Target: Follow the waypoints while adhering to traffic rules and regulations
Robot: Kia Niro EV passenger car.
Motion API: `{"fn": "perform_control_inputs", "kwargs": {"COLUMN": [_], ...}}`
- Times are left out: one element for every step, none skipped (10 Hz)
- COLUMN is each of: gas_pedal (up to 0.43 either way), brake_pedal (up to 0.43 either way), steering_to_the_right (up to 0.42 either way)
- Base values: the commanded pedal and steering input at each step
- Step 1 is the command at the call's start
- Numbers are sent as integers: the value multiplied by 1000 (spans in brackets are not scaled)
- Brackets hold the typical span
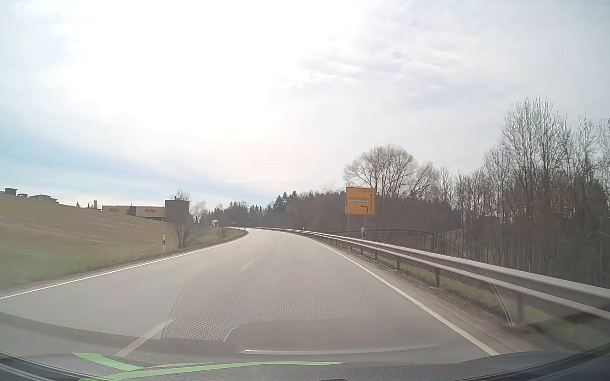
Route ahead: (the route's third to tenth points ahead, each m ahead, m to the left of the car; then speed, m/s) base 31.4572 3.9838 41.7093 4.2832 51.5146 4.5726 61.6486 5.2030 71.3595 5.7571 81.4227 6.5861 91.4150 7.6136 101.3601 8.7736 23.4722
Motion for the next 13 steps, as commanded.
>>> {"fn": "perform_control_inputs", "kwargs": {"gas_pedal": [280, 280, 280, 280, 280, 280, 280, 280, 280, 280, 280, 280, 280], "brake_pedal": [0, 0, 0, 0, 0, 0, 0, 0, 0, 0, 0, 0, 0], "steering_to_the_right": [-6, -6, -6, -6, -6, -6, -6, -6, -6, -6, -6, -6, -6]}}
